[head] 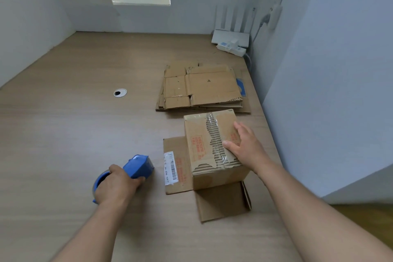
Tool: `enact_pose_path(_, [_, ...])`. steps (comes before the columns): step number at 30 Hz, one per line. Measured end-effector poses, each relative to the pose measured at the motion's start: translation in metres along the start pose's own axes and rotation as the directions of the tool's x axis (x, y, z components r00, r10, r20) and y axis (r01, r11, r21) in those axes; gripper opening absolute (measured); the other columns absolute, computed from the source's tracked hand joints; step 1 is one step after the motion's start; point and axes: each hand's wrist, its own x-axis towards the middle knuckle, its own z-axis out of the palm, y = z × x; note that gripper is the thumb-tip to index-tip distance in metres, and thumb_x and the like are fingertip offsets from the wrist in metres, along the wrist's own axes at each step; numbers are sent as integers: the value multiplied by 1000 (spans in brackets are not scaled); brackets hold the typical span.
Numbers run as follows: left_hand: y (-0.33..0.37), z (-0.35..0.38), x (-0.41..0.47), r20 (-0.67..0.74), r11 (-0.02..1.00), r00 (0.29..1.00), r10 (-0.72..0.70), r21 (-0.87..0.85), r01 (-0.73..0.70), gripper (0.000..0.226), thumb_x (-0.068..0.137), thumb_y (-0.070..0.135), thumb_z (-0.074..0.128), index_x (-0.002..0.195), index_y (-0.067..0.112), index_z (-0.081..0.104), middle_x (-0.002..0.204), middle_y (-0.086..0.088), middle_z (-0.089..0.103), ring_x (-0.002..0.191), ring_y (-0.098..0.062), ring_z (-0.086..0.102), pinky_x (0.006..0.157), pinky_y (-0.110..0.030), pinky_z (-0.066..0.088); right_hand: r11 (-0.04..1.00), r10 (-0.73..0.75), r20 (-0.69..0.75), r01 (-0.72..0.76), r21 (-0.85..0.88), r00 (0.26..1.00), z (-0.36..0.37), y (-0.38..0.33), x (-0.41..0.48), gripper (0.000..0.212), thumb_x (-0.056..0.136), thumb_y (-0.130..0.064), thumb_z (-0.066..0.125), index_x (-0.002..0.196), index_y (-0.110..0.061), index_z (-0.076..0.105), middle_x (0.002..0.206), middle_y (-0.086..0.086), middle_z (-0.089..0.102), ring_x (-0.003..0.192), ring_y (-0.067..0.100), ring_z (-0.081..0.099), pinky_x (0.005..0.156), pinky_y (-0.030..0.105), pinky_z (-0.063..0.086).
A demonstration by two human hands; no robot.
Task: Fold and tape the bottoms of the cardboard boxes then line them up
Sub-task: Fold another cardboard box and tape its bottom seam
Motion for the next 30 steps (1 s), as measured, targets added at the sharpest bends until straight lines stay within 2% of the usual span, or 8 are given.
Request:
enact_pose_path(4, [-13,-19,-10,-57,989,988,144,-21,-145,48,83,57,58,99,17,37,83,-3,54,76,-26,49,64,-31,42,998,-34,-66,30,-58,997,-4,-3,-4,72,90,-45,56,150,-20,24,158,0,17,144,17,17,115,41,25])
enact_pose_path(8, [-7,-59,-25,-145,924,946,291,-213,-317,47,78,50,69,106,22,44,86,-1,58,76,-29,55,65,-33,42,986,-168,-167,169,-9,971,-9,-18,-16,58,92,-38,56,144,-20,37,154,-3,27,141,13,22,113,36,26])
enact_pose_path(12, [14,-99,-45,-226,805,873,432,-341,-486,53,73,39,78,114,23,49,91,-1,61,79,-28,56,66,-34,43,942,-291,-57,296,156,955,-12,-40,-27,64,85,-34,67,142,-23,39,147,-5,37,134,10,33,112,38,34])
enact_pose_path(15, [28,-111,-56,-282,731,811,513,-350,-585,53,71,35,81,112,21,51,92,1,61,77,-25,55,63,-31,40,889,-352,38,321,327,935,-16,-53,-39,75,80,-31,73,143,-29,33,136,-10,42,121,2,39,101,22,38])
enact_pose_path(20, [45,-111,-62,-292,682,767,571,-351,-641,50,72,35,79,109,23,48,93,3,60,75,-18,56,59,-21,41,767,-495,-185,527,367,849,-16,-60,-57,63,76,-40,72,132,-34,43,126,-9,53,116,6,51,97,24,46])
enact_pose_path(24, [52,-104,-62,-239,665,756,609,-367,-651,45,73,38,78,103,25,48,87,8,60,75,-8,56,62,-27,46,700,-580,-401,685,199,709,-17,-54,-58,33,84,-32,59,114,-18,63,117,1,62,111,14,57,89,38,54])
enact_pose_path(26, [54,-102,-62,-216,662,754,620,-371,-651,45,73,38,78,104,23,49,87,11,60,76,-9,57,63,-29,48,720,-570,-429,678,151,701,-19,-51,-58,27,86,-32,56,101,-13,68,112,4,64,109,17,59,85,39,56])
enact_pose_path(30, [58,-100,-64,-171,660,738,653,-349,-665,45,73,40,77,106,25,49,89,10,61,78,-9,58,67,-30,50,767,-508,-407,614,186,759,-22,-47,-62,27,85,-37,55,91,-13,66,109,-2,62,106,12,59,86,30,55])
